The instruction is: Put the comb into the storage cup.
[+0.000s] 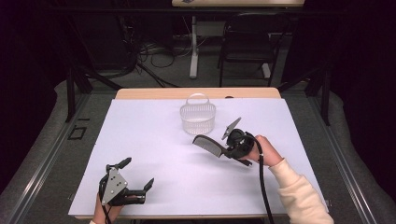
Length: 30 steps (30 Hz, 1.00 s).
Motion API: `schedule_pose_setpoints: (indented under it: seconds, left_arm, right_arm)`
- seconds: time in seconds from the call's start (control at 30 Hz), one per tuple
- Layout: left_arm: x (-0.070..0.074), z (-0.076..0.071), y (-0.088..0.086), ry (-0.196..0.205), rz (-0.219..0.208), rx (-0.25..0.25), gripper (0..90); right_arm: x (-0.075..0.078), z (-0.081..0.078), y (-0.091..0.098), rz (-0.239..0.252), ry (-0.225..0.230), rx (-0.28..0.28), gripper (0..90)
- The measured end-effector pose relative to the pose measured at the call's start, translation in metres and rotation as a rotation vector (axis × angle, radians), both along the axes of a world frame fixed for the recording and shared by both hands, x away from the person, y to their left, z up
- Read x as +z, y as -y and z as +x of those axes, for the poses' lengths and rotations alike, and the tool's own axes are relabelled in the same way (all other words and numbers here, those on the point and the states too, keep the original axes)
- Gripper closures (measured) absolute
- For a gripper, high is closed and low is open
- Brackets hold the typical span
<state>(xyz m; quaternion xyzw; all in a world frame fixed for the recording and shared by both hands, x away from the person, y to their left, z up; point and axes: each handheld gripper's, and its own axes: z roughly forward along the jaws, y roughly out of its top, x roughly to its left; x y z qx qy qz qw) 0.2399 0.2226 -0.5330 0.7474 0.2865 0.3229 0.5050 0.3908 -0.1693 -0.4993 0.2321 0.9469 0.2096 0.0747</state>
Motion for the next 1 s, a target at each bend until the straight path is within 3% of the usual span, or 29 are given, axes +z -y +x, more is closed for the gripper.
schedule_pose_setpoints:
  seconds: [0.4,0.7,0.83,1.0]
  left_arm:
    - [0.002,0.001,0.002,0.011,0.005,-0.001,0.1]
    - [0.001,0.002,0.002,0.009,0.005,0.005,0.1]
    - [0.002,0.001,0.002,0.022,0.008,0.010,0.1]
    - [0.001,0.002,0.000,0.008,0.003,0.007,0.1]
  right_arm:
    - [0.008,-0.015,0.016,0.076,0.044,-0.004,72.2]
    - [0.010,-0.022,0.017,0.123,0.056,0.000,72.2]
    - [0.009,-0.026,0.016,0.127,0.067,0.008,72.2]
    - [0.007,-0.027,0.016,0.137,0.079,-0.007,72.2]
